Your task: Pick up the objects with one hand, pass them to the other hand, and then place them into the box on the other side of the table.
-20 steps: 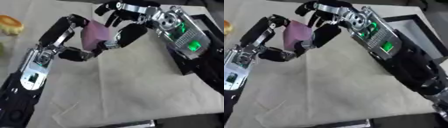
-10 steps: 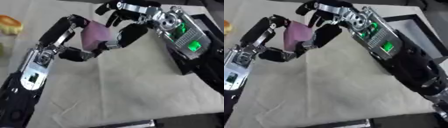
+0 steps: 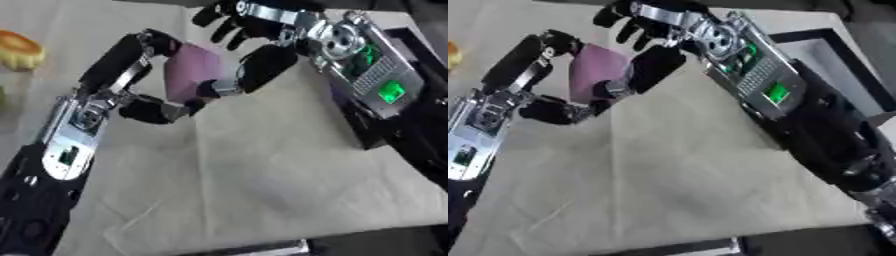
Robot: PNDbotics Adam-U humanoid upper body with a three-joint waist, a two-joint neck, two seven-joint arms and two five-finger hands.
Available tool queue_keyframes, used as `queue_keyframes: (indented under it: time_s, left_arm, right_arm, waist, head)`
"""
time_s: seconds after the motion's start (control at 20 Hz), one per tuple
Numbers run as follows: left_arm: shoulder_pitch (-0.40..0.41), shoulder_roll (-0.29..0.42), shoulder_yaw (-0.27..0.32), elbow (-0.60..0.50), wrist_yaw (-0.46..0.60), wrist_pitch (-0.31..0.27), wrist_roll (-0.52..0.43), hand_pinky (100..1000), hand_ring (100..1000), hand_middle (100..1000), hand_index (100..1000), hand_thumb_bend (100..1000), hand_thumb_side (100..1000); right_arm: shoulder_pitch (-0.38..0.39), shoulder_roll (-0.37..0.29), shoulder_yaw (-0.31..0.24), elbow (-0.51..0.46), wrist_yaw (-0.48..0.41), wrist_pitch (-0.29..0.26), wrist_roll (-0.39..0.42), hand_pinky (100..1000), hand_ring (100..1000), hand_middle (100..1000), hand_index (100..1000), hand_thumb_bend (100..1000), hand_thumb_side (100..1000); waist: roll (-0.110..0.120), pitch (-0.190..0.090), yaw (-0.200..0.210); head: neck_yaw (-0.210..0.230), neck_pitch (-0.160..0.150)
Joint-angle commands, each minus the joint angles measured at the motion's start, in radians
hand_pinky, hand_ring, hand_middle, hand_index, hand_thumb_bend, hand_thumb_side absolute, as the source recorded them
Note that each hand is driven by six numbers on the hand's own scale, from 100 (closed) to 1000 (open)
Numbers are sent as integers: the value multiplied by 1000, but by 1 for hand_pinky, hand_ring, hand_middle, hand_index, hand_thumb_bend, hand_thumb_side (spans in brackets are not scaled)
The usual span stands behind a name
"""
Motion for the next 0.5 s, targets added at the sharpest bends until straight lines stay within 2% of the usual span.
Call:
queue_keyframes:
  time_s: [0.05,0.5]
  left_arm:
    - [-24,-6,1,-8,-9,2,-3,656,600,413,394,100,283]
    - [-25,-9,0,-9,-5,1,1,655,598,411,395,100,306]
  right_arm:
    - [-10,-14,-24,-29,14,0,-11,794,895,902,906,569,206]
    - [-6,-16,-19,-29,25,-6,6,799,890,902,906,568,216]
  waist:
    - [-6,-1,-3]
    - [-7,-1,-5]
  head:
    - [-2,6]
    - [-6,6]
